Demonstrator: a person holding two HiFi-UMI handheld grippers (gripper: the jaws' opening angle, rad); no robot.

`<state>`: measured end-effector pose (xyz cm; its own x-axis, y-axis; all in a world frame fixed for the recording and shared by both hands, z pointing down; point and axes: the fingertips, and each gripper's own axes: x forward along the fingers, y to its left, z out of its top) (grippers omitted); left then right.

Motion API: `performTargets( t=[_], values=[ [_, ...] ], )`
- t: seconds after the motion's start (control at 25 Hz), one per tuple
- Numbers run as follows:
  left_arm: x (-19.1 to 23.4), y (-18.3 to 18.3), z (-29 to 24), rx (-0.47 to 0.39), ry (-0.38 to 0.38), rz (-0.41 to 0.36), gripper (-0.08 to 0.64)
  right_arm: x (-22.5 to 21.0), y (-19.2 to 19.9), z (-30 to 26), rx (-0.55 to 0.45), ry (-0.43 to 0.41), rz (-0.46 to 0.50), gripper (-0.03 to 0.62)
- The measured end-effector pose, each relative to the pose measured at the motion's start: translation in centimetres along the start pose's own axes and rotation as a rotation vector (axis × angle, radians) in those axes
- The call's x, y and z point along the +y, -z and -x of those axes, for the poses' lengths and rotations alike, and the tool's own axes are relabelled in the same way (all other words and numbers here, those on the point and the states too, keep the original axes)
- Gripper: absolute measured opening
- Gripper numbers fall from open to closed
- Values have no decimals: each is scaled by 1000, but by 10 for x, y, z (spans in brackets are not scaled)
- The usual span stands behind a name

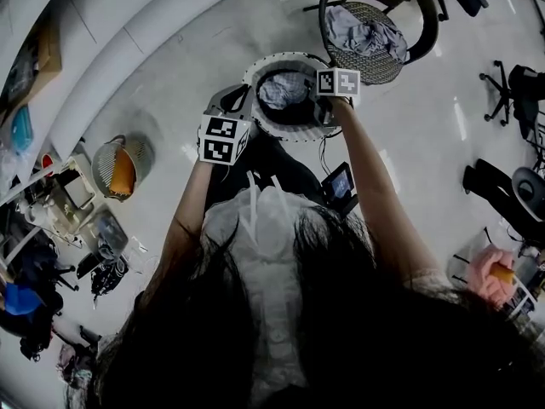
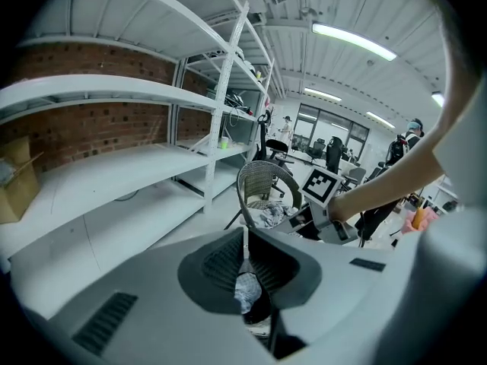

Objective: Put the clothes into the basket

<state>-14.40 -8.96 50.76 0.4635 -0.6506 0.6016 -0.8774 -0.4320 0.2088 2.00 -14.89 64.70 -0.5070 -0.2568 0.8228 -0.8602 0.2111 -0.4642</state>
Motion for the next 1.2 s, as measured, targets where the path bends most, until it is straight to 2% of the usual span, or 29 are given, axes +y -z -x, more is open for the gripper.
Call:
performTargets(
  t=[0.24,0.56,0.92,1.2],
  values=[
    [-5,-6,-9,-8,-17,7,31,-8,-5,3,-1,-26,12,239],
    [-21,-12,-11,-21,-12,-9,31,-2,-18,31,-120,-101,-22,238],
    [-31,-34,4,-68,45,-64,31,30,-27,96,-359,-192,-89,236],
    [-50,-53,4,-79,165,-164,31,55,-25,150,-542,-123,-72,204]
  ],
)
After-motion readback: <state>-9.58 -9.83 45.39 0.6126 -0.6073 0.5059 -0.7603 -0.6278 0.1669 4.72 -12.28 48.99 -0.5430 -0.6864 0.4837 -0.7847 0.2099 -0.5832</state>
